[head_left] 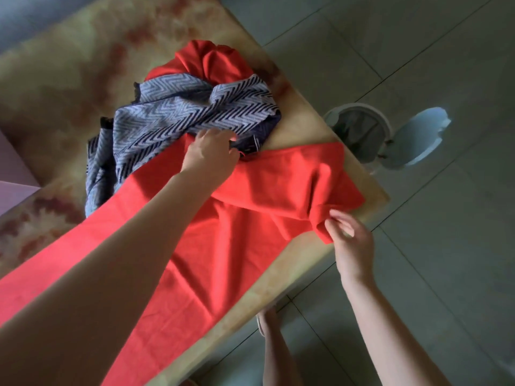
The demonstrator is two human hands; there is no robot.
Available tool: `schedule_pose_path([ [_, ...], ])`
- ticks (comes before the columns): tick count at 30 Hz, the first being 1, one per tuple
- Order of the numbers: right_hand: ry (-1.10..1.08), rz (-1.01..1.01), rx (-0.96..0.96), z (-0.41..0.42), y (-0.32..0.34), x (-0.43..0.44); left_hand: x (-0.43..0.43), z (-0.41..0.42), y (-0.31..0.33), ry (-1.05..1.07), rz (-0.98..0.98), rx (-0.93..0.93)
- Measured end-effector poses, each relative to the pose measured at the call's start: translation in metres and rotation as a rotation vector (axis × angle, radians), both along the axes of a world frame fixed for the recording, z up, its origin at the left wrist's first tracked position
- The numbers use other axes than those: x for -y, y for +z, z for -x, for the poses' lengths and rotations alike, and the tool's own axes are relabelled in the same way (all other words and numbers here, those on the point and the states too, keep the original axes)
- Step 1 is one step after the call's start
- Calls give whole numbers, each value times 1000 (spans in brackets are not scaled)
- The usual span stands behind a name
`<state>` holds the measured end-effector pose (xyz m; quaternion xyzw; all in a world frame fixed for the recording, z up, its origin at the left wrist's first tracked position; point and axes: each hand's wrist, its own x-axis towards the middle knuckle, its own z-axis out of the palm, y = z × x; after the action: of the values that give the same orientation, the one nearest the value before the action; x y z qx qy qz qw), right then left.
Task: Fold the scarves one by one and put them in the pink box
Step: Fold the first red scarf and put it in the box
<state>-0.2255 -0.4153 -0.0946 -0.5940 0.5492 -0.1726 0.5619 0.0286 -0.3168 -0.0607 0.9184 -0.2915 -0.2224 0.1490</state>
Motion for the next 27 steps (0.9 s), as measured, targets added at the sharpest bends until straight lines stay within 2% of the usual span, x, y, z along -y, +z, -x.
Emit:
schedule_pose_path([
  [3,-130,27,-36,-7,-12,15,21,9,-8,-69,82,-111],
  [8,29,-20,-273,-33,-26,38,45,24,-33,-22,7,-231],
  [9,51,-4,-264,-38,-26,41,47,26,-37,3,-6,-249],
  [13,-46,223,-43,-55,-2,62,55,25,-43,-11,6,-176],
  [16,-102,343,137,-61,24,88,65,15,-33,138,275,-156],
  [19,-115,378,207,-69,35,109,81,4,-15,259,496,-117],
  [21,-69,335,159,-74,26,116,91,1,-8,269,595,-186],
  [23,6,268,30,-74,11,112,95,0,-7,234,611,-226],
  [25,46,199,-135,-68,-6,95,89,-1,-16,222,537,-214],
  [27,79,176,-276,-54,-20,66,77,-5,-27,197,368,-185],
])
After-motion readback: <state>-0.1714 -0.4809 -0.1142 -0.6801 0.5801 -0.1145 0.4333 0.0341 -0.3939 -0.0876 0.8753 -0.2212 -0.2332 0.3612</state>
